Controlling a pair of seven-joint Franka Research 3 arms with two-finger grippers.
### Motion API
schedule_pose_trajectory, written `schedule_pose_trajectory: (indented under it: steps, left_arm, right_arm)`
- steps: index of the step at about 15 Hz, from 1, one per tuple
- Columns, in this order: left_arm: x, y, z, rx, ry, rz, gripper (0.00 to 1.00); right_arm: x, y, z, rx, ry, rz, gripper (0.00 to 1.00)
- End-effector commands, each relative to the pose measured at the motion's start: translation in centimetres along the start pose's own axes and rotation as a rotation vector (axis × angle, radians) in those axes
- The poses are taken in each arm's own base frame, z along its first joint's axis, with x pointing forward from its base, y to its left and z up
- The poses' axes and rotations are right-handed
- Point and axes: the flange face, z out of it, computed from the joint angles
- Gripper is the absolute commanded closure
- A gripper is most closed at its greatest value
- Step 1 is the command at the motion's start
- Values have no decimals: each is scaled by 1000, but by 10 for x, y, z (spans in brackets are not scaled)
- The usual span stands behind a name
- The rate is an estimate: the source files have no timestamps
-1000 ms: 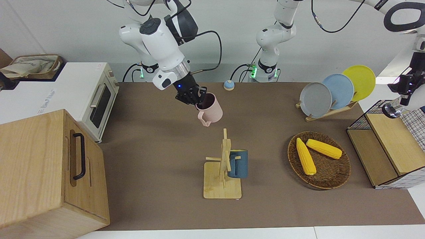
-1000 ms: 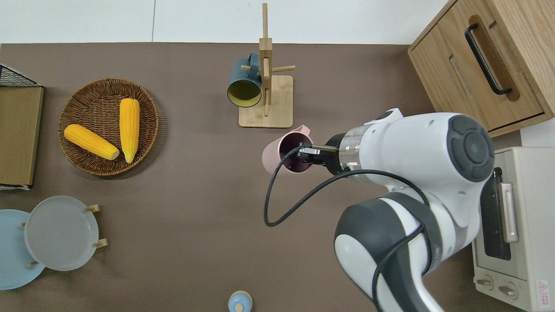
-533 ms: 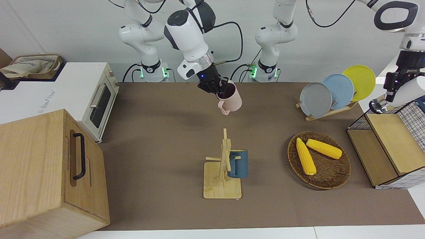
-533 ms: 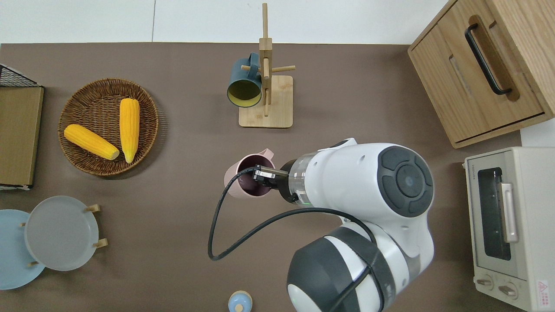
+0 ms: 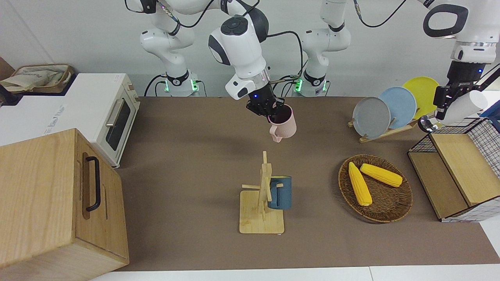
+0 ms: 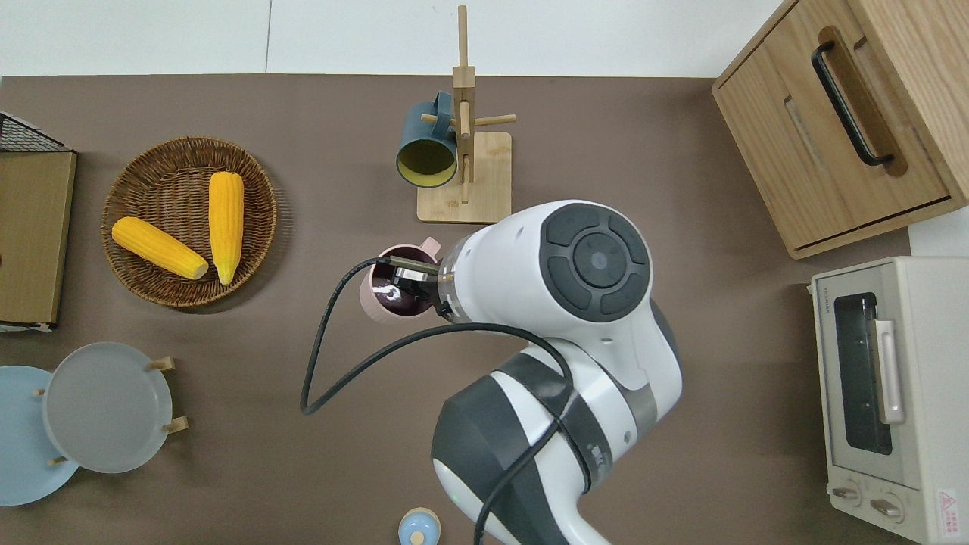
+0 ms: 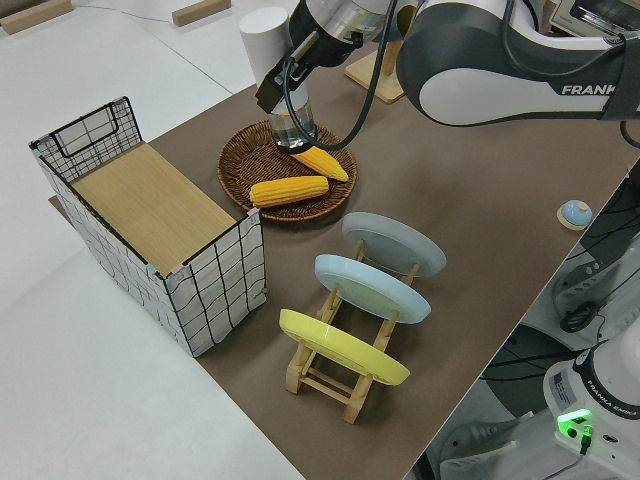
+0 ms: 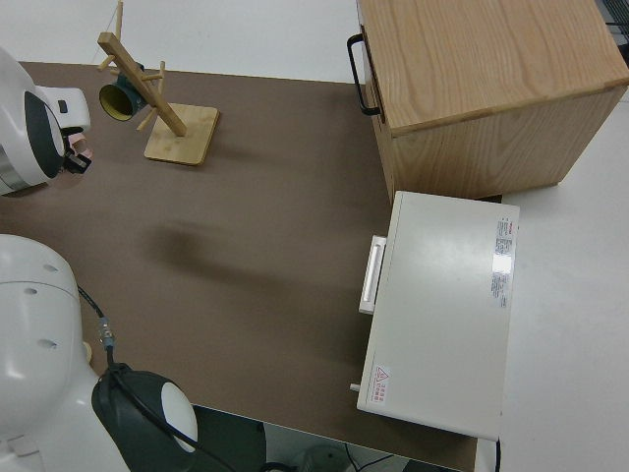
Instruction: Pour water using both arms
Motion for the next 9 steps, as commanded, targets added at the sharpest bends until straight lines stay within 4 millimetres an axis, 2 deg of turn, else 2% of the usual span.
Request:
schedule_pose_trajectory:
  steps: [1,4,9]
  left_arm:
    - [-29,20,-18,-2,34,5,1000]
    - [-44,30,-17,-16,20,18,1000]
    - [-54,56,-23,-31,16,37,1000]
  right_arm:
    - [7,-32,24,-13,6,12,990]
    - [12,-46,58,-35,24,64,988]
    - [27,-57,94,-48,46,129,986]
